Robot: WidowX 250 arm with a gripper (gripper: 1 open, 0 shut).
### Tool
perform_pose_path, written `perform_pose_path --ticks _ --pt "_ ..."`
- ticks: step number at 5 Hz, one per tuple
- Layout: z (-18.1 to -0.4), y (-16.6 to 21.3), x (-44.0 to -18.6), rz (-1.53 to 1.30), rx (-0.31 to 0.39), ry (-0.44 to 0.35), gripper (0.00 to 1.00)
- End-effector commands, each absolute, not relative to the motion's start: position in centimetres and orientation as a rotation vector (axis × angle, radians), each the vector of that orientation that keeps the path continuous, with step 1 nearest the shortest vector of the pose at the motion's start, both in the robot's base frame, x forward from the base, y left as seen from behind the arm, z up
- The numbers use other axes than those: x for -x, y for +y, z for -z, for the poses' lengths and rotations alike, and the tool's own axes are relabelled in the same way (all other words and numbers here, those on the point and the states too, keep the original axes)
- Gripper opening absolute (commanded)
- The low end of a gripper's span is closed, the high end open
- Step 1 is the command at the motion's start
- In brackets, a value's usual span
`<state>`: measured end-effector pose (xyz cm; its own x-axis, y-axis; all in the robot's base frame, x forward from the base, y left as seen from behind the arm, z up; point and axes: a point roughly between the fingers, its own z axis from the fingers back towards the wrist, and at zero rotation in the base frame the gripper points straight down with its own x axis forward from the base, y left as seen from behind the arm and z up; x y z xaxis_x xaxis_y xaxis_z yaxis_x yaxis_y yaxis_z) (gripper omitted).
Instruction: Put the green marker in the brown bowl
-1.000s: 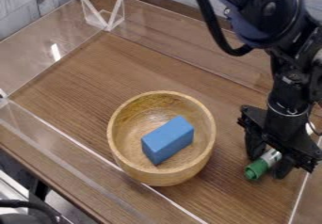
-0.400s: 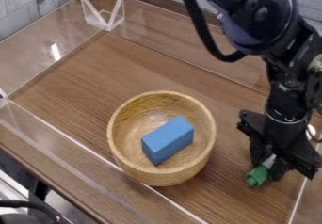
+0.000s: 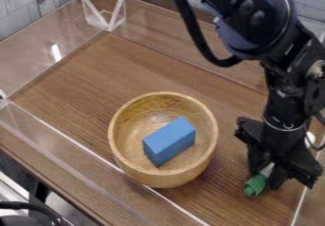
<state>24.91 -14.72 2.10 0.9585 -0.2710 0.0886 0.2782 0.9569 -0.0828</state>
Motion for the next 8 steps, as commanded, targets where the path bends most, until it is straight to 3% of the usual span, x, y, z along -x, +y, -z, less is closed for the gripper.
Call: perform_pose_path --ticks 1,2,8 --pt "-4.5 -15.1 -25.2 0.294 0.106 -0.140 0.00" --pt "-5.6 -14.9 -25.3 0.300 0.101 -0.168 0.00" --pt "-5.8 -14.4 -25.5 0.301 0.099 -0.200 0.00"
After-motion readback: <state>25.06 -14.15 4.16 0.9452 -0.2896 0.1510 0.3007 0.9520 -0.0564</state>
